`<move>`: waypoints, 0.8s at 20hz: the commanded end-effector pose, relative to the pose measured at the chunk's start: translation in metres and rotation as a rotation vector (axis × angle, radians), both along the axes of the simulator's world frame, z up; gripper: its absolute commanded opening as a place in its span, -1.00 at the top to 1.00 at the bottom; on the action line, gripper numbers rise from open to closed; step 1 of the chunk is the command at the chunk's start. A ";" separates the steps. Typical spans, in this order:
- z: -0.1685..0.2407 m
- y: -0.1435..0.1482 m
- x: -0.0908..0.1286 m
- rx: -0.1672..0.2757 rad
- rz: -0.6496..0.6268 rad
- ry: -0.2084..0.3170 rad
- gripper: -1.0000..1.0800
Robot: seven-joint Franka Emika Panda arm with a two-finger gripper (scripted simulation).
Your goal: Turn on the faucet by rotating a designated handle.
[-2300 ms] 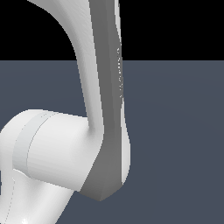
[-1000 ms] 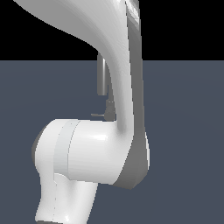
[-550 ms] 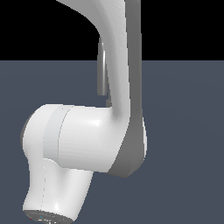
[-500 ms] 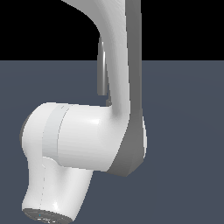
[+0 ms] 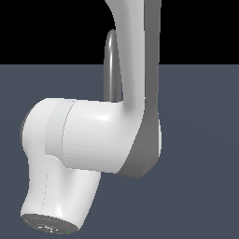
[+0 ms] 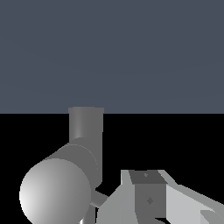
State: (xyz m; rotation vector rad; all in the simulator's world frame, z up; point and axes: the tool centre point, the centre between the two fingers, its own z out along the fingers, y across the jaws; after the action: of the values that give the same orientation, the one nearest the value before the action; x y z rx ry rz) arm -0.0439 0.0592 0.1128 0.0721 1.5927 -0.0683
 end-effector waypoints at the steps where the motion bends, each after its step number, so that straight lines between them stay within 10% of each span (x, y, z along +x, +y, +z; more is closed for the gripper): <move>1: 0.016 -0.005 0.000 -0.002 -0.005 -0.018 1.00; 16: 0.036 -0.034 -0.003 -0.001 -0.004 -0.006 1.00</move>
State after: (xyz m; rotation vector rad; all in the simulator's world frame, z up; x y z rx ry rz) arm -0.0468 0.0378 0.1346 0.0698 1.6116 -0.0614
